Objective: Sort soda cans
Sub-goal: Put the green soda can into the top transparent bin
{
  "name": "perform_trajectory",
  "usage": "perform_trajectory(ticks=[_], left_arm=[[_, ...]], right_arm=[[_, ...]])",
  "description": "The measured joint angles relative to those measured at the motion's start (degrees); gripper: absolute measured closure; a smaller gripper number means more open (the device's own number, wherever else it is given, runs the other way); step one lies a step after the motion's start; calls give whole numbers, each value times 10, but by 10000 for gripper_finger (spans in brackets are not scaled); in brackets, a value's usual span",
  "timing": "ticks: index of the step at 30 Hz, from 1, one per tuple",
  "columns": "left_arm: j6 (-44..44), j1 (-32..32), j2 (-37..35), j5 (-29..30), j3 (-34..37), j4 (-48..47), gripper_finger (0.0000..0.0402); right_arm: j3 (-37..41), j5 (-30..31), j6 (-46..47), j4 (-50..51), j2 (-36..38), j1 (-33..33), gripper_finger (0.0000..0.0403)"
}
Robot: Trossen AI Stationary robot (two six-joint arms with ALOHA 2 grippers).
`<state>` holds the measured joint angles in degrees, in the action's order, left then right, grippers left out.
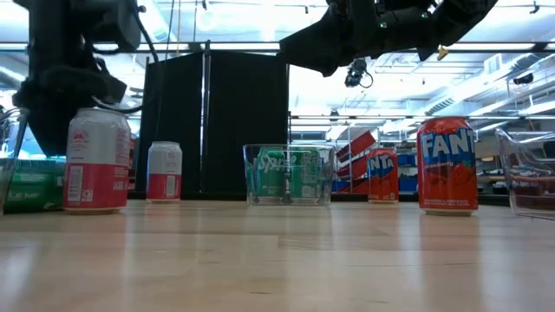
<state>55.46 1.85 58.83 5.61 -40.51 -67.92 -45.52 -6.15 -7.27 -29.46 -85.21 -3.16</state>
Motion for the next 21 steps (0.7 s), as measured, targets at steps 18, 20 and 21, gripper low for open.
perform_trajectory(ticks=[18,20,21], left_arm=[[-123,-94,-1,-12,71,164,137],[-138,-111,0,25,71,179,137],[-148,-120,0,39,72,186,137]], right_arm=[[0,1,0,2,0,0,188],[0,5,-2,2,0,0,188],[0,9,-4,1,0,0,188]])
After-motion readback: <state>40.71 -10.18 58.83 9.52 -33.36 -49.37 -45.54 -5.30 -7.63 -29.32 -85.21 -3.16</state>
